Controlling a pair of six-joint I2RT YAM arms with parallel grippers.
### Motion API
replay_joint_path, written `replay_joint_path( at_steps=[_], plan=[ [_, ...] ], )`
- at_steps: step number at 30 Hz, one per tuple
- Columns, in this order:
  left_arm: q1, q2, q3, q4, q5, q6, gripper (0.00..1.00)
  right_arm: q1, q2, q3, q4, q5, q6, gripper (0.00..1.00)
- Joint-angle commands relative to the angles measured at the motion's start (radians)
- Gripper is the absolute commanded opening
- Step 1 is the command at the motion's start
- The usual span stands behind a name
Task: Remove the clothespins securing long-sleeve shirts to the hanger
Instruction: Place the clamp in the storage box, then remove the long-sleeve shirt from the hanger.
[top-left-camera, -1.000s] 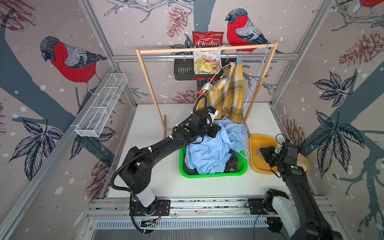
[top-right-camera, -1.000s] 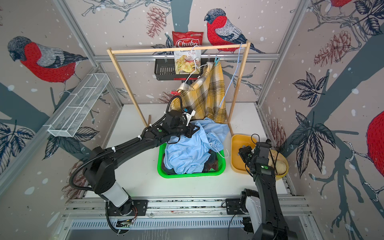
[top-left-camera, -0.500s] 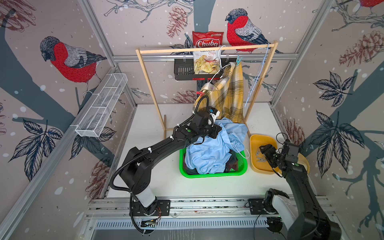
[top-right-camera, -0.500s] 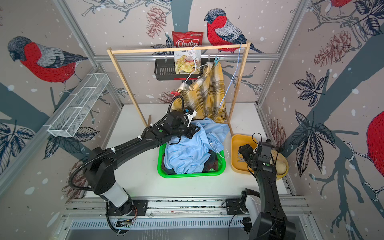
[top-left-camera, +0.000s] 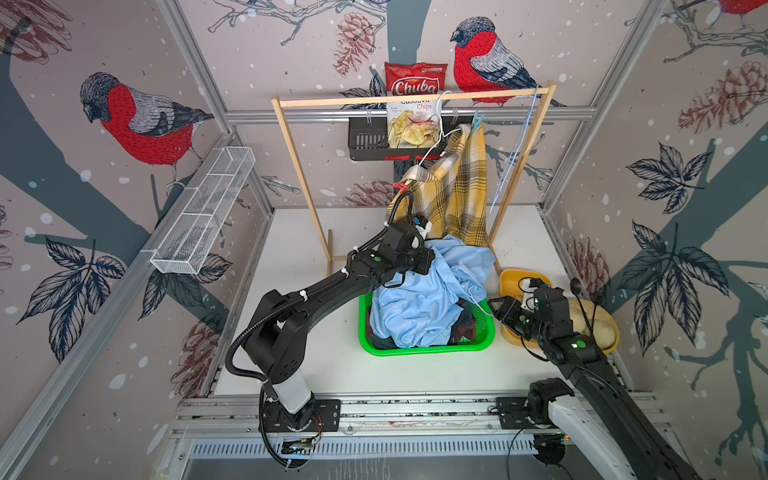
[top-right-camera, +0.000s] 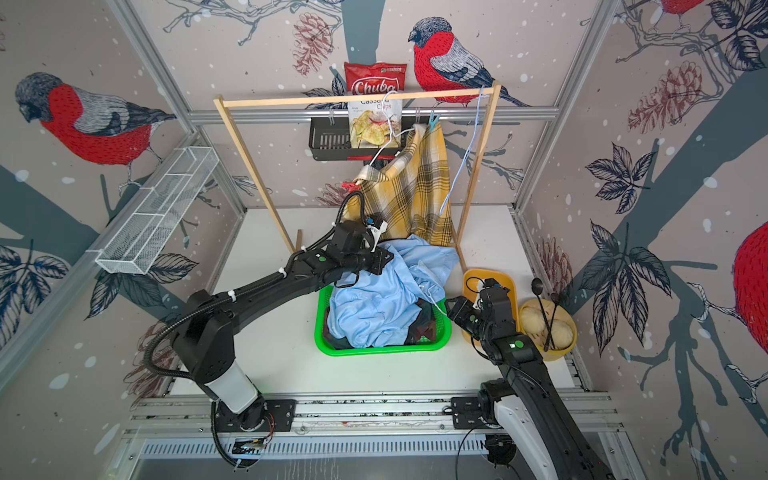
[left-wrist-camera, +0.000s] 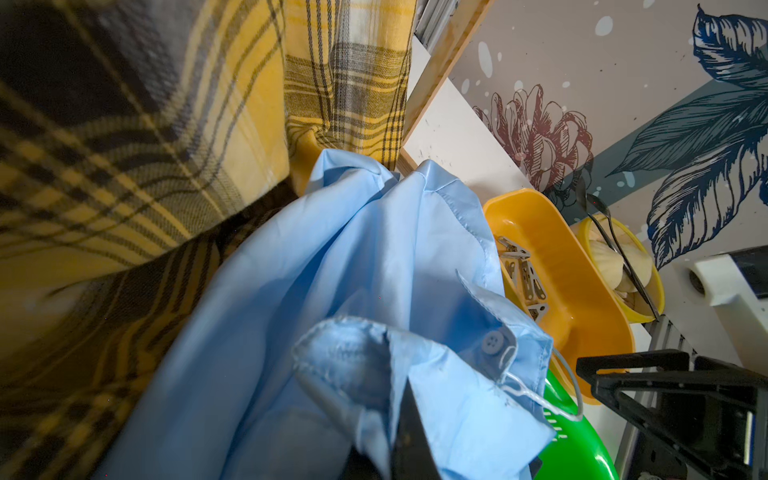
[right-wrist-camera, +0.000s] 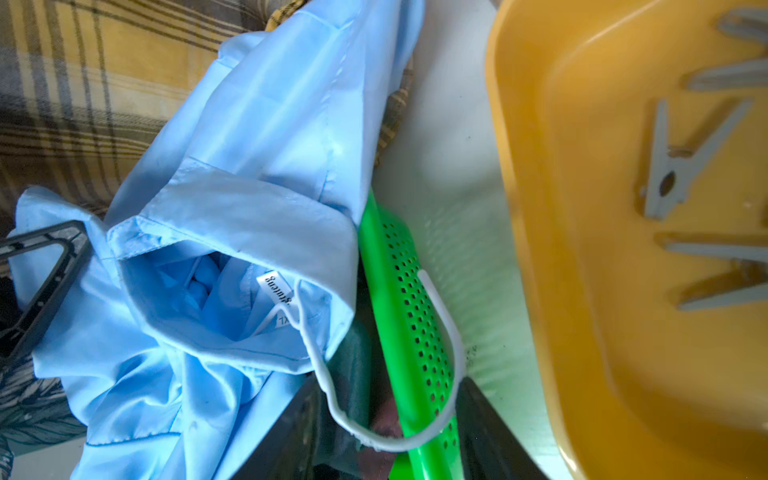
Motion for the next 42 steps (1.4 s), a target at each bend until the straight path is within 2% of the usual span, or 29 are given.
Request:
replay_joint_path(
  at_steps=[1, 10, 15, 18, 22, 28, 30, 40, 42],
  plan=[
    [0.004, 0.001, 0.002, 0.012, -0.001, -0.010, 0.00, 0.003, 0.002, -0.024, 0.002, -0.001, 0.033, 0.53],
    [0.003, -0.004, -0.003, 0.018, 0.017, -0.006, 0.00, 0.002, 0.051, -0.067, 0.188, -0.059, 0.096, 0.50],
    [0.004, -0.002, -0.003, 0.020, 0.018, -0.004, 0.00, 0.002, 0.051, -0.075, 0.274, -0.071, 0.138, 0.39],
    [0.003, 0.001, -0.004, 0.018, 0.020, -0.003, 0.00, 0.002, 0.049, -0.068, 0.275, -0.072, 0.144, 0.30],
    [0.003, 0.002, -0.003, 0.022, 0.026, -0.003, 0.00, 0.000, 0.031, -0.055, 0.268, -0.069, 0.140, 0.24],
    [-0.007, 0.004, -0.003, 0.022, 0.026, -0.001, 0.00, 0.001, -0.018, -0.051, 0.308, -0.025, 0.157, 0.23],
    [-0.012, 0.008, -0.004, 0.021, 0.025, 0.000, 0.00, 0.000, -0.026, -0.044, 0.340, -0.014, 0.162, 0.19],
    [-0.028, -0.026, -0.037, 0.005, 0.011, 0.006, 0.00, 0.000, 0.062, 0.111, 0.321, -0.034, 0.155, 0.11],
    [-0.031, -0.055, -0.061, 0.008, 0.004, 0.013, 0.09, 0.002, 0.076, 0.137, 0.303, -0.050, 0.166, 0.10]
  ],
)
